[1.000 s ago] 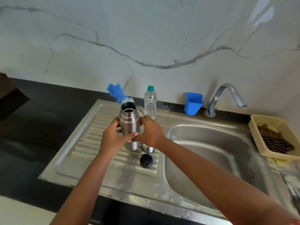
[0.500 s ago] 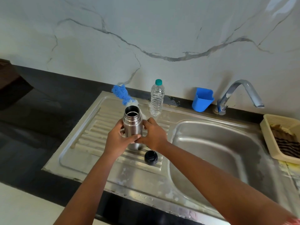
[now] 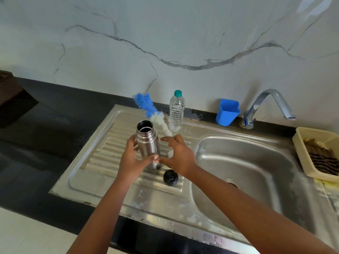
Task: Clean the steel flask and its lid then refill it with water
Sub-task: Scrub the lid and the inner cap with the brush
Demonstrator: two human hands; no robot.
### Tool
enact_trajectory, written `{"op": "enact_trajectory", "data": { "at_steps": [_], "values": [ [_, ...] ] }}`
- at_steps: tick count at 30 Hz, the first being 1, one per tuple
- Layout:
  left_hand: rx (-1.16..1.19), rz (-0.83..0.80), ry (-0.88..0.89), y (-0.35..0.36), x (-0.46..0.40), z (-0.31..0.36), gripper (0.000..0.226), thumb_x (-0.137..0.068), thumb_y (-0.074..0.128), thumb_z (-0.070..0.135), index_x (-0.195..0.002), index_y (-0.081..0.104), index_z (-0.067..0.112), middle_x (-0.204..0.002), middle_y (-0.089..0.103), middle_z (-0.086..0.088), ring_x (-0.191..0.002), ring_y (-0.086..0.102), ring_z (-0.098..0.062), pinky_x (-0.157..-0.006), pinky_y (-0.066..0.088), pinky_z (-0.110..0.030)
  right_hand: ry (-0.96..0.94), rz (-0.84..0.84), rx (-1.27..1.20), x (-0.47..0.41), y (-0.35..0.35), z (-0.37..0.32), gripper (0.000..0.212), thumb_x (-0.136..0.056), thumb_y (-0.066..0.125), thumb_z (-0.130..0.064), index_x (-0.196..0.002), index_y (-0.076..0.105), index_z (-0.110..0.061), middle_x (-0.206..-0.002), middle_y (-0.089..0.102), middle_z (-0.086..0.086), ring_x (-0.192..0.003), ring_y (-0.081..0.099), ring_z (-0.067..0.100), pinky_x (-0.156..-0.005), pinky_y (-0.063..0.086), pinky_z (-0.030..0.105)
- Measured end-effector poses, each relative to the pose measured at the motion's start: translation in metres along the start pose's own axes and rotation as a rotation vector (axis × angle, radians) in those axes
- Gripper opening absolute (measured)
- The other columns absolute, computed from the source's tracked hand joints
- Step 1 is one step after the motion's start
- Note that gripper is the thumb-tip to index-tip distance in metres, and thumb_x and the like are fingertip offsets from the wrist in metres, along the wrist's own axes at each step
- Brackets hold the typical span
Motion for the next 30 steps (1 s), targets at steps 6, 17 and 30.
{"op": "enact_trajectory", "data": {
  "at_steps": [6,17,30],
  "values": [
    [-0.054,0.299,0.108,-0.001,0.054,0.002,0.072,-0.067,0.088,0.034,-0.122,0.042,0.029,-0.119,0.049,0.003,-0.111,0.052,-0.016,-0.091,0.050,-0.037,0.015,0.135,-0.056,0.032,-0.028,0.018,0.062,-0.072,0.082,-0.046,-0.128,0.056,-0.037,-0.111,0.045,-0.013,-0.097,0.053,0.002,-0.071,0.051,0.027],
    [-0.793,-0.153,0.399,0.090,0.070,-0.008,0.068,-0.073,0.079,0.053,-0.126,0.054,0.020,-0.122,0.052,-0.001,-0.110,0.056,-0.022,-0.082,0.053,-0.036,0.175,0.255,-0.056,0.101,-0.056,0.060,0.040,-0.082,0.074,-0.045,-0.119,0.061,-0.040,-0.106,0.044,-0.022,-0.093,0.049,-0.016,-0.066,0.046,0.017],
    [-0.443,-0.146,0.263,0.116,0.048,0.029,0.044,-0.077,0.080,0.036,-0.113,0.057,0.024,-0.112,0.057,0.004,-0.095,0.059,-0.014,-0.074,0.054,-0.034,0.380,0.408,0.110,0.111,-0.154,0.069,0.032,-0.099,0.045,-0.015,-0.121,0.038,-0.037,-0.099,0.059,-0.003,-0.068,0.059,0.018,-0.058,0.053,0.042]
  ]
}}
Point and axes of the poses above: each hand's wrist, its own x-axis away from the middle knuckle, its own y-axis out of the palm, z = x × y, the point moved 5 cm from there along -x, towards the middle knuckle
